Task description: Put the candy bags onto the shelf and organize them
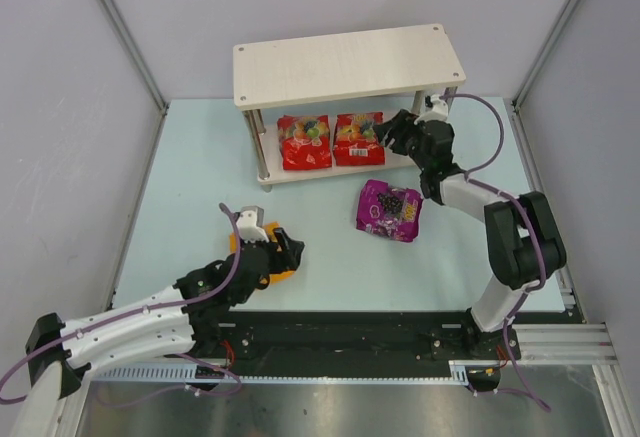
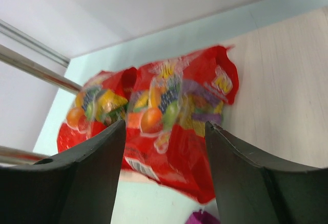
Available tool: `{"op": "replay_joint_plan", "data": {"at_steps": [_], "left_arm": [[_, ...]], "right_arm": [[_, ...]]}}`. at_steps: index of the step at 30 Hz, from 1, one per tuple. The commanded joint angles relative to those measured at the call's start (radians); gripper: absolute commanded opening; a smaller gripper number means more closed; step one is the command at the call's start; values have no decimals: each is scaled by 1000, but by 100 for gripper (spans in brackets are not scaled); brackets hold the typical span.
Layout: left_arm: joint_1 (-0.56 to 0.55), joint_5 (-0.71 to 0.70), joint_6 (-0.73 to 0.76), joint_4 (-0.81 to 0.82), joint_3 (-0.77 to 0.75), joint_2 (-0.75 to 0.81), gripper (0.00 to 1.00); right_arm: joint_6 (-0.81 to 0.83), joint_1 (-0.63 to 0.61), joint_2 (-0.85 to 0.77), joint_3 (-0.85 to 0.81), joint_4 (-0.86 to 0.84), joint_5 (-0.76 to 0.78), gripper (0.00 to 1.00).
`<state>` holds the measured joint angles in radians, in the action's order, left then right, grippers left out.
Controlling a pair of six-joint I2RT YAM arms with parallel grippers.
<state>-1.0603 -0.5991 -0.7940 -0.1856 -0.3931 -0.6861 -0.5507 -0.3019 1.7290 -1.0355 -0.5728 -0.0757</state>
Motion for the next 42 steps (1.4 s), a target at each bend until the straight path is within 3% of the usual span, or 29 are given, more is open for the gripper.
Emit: {"op": "replay_joint_plan", "data": {"at_steps": [1, 9, 13, 17, 24, 27, 34, 42], "left_arm": [[-4, -27, -24, -17, -29, 19, 74], [-4, -15, -25, -15, -33, 31, 76], [-4, -5, -39, -6, -32, 11, 77], [-4, 19, -47, 44, -12, -7, 76], [-6, 48, -40, 58, -29, -29, 76], [-4, 48, -47, 60, -26, -18, 76], [-6, 47, -67, 69, -7, -3, 76], [-6, 65, -70, 63, -10, -30, 76]], "right_arm": [[-3, -20, -86, 54, 48, 30, 66], [-78, -36, -290, 196, 282, 166, 73], [-77, -37, -361, 273, 419, 232, 92], [-95, 12, -391, 362, 412, 239, 97], [-149, 96, -309, 376, 295, 134, 88], [-140, 103, -281, 373, 228, 162, 81], [-135, 130, -197, 373, 179, 151, 54], [-150, 130, -72, 373, 131, 126, 42]]}}
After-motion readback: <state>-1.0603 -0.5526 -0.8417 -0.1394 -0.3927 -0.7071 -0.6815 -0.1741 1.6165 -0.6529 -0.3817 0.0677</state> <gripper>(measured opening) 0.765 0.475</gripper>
